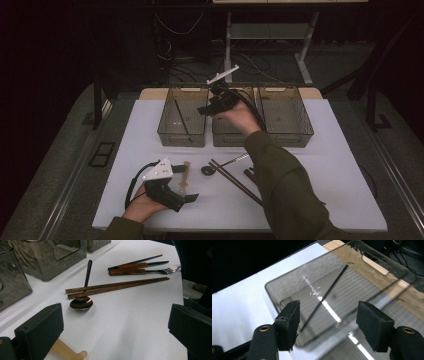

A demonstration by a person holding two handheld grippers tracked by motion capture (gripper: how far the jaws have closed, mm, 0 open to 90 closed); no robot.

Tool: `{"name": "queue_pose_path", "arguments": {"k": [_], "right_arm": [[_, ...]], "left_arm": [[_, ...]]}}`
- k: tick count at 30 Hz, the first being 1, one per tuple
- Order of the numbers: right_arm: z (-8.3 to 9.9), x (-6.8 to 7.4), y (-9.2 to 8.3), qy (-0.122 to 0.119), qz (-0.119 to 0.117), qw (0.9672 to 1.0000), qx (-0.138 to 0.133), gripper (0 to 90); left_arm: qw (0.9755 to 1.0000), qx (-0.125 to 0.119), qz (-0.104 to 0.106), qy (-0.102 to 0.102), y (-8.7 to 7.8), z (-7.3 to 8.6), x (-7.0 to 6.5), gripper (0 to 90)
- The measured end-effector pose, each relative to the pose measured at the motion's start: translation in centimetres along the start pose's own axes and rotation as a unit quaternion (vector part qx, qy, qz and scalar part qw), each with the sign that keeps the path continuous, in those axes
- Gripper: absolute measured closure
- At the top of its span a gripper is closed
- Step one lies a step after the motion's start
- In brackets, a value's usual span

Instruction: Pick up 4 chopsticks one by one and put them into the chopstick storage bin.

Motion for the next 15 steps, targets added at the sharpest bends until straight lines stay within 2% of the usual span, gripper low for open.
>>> {"name": "queue_pose_path", "arguments": {"k": [7, 15], "right_arm": [[2.6, -1.0, -3.2, -0.007, 0.009, 0.9999, -0.012, 31.9], [6.4, -2.2, -5.2, -0.007, 0.008, 0.9996, -0.024, 30.0]], "left_arm": [[1.0, 0.001, -0.002, 0.0, 0.0, 0.1, 0.1, 0.0], [1.0, 0.002, -0.002, -0.001, -0.1, 0.1, 0.2, 0.0]]}}
Point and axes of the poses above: each handheld gripper's, and its own axes: y roughly forward along the jaws, z roughly out of its underside, x roughly to its left, the point moved 5 cm from there along y, roughly forward along the jaws, and after that the axes turned 12 degrees about x, right-handed, at the moved point
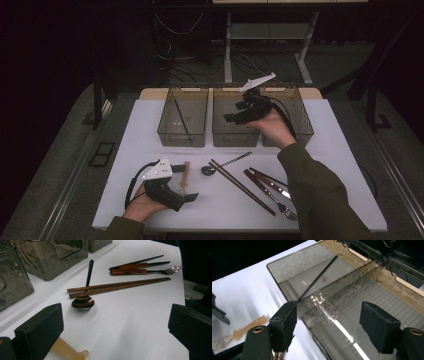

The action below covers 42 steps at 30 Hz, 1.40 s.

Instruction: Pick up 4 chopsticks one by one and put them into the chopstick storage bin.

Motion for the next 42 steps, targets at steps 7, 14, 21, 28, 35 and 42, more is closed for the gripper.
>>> {"name": "queue_pose_path", "arguments": {"k": [7, 14, 21, 28, 35, 42], "right_arm": [[3.2, -0.8, -1.4, 0.007, 0.003, 0.9999, -0.009, 28.4], [6.2, -1.1, -2.5, 0.005, -0.004, 0.9998, -0.02, 28.3], [9.6, -1.2, -3.3, 0.005, -0.017, 0.9995, -0.028, 26.8], [13.1, -0.9, -4.1, 0.001, -0.013, 0.9997, -0.022, 26.2], [16.7, -0.3, -4.7, 0.001, -0.012, 0.9999, -0.01, 26.7], [19.8, 0.3, -5.6, 0.006, -0.008, 0.9999, 0.006, 30.9]], "left_arm": [[1.0, 0.0, -0.002, 0.003, -0.1, 0.0, 0.1, 0.0], [1.0, -0.001, -0.005, 0.004, -0.1, 0.1, 0.1, 0.0], [1.0, 0.002, -0.002, -0.005, 0.0, 0.1, 0.2, 0.0], [1.0, 0.002, -0.004, -0.007, 0.0, 0.2, 0.2, 0.0], [0.9999, 0.013, 0.0, -0.012, 0.2, 0.4, 0.2, 0.0], [0.9999, 0.012, -0.01, -0.006, 0.1, 0.4, 0.2, 0.0]]}}
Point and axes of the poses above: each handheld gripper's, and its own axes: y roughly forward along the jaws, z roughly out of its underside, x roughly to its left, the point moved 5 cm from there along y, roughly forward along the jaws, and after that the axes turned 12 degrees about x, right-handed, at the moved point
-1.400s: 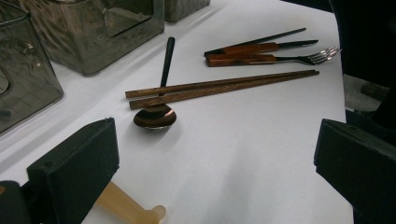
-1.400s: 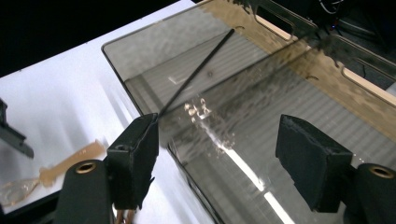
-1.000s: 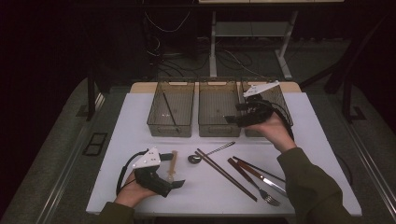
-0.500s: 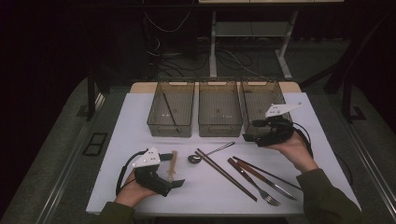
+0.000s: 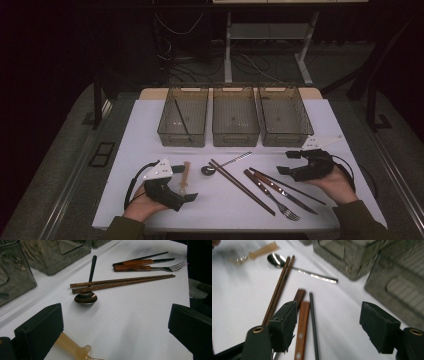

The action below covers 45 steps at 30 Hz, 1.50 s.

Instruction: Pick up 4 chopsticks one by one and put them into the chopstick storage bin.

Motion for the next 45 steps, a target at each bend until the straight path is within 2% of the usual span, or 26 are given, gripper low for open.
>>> {"name": "queue_pose_path", "arguments": {"k": [8, 12, 15, 18, 20, 25, 32, 41, 45], "right_arm": [[2.7, 0.1, -0.3, 0.008, 0.003, 0.9996, 0.025, 35.1], [3.9, 0.2, -0.3, 0.0, 0.005, 0.9989, 0.047, 40.7], [4.7, 0.3, -0.2, -0.004, 0.007, 0.9982, 0.059, 47.4], [5.4, 0.4, 0.1, -0.008, -0.006, 0.9974, 0.071, 57.8], [5.8, 0.4, 0.5, -0.016, -0.006, 0.9961, 0.087, 62.8], [5.9, 0.3, 1.1, -0.024, -0.01, 0.9947, 0.099, 72.3], [6.2, 0.3, 1.8, -0.036, -0.01, 0.9926, 0.115, 80.8], [6.3, 0.3, 2.1, -0.053, -0.009, 0.9912, 0.121, 85.1], [6.3, 0.3, 2.1, -0.053, -0.009, 0.9911, 0.122, 85.9]], "left_arm": [[1.0, 0.001, -0.003, 0.002, -0.2, 0.0, 0.1, 0.0], [1.0, -0.001, -0.004, 0.002, -0.2, 0.0, 0.0, 0.0], [1.0, -0.001, -0.004, 0.003, -0.2, 0.0, 0.0, 0.0], [1.0, -0.001, -0.003, 0.003, -0.2, 0.0, 0.0, 0.0], [1.0, 0.001, -0.004, 0.005, -0.2, 0.0, 0.0, 0.0], [1.0, -0.001, -0.003, 0.006, -0.2, 0.0, -0.1, 0.0], [1.0, 0.001, -0.002, 0.007, -0.1, -0.1, -0.1, 0.0], [1.0, 0.003, -0.001, 0.007, 0.0, 0.0, -0.1, 0.0], [1.0, 0.004, -0.001, 0.007, 0.0, 0.0, -0.2, 0.0]]}}
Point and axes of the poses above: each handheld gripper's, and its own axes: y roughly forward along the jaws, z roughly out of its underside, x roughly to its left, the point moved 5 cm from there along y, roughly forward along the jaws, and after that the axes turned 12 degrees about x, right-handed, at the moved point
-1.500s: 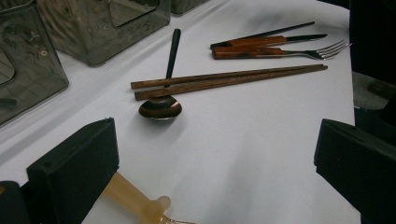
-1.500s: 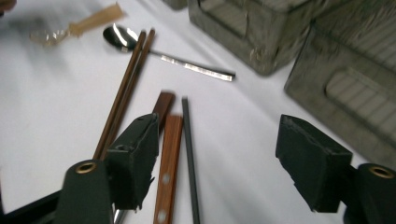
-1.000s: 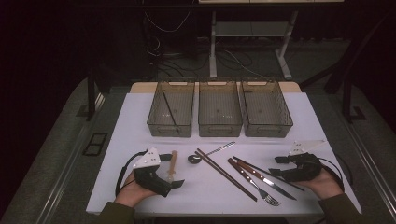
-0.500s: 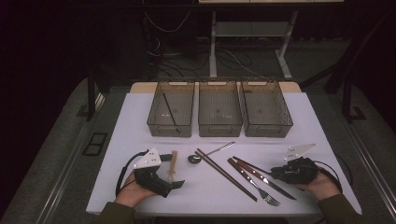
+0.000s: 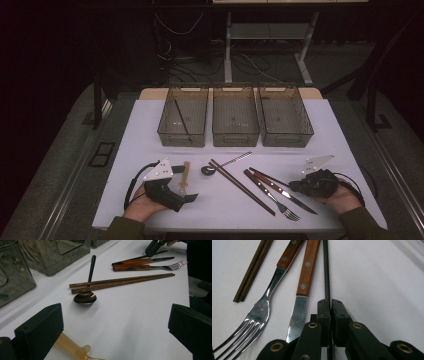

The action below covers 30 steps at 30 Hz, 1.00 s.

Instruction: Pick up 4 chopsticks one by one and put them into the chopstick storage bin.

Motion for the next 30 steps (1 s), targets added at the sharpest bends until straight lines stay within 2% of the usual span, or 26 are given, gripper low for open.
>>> {"name": "queue_pose_path", "arguments": {"k": [9, 15, 30], "right_arm": [[0.0, -0.2, -0.1, 0.012, -0.007, 0.9999, -0.002, 86.2], [-0.1, -0.3, -0.8, 0.018, -0.015, 0.9994, -0.024, 86.2], [-0.7, -0.5, -2.4, 0.022, -0.011, 0.9979, -0.06, 86.2]], "left_arm": [[1.0, 0.0, 0.0, -0.001, 0.0, 0.0, 0.0, 0.0], [1.0, 0.001, 0.0, 0.001, 0.0, 0.0, 0.0, 0.0], [1.0, -0.001, 0.001, -0.001, 0.0, 0.1, 0.1, 0.0]]}}
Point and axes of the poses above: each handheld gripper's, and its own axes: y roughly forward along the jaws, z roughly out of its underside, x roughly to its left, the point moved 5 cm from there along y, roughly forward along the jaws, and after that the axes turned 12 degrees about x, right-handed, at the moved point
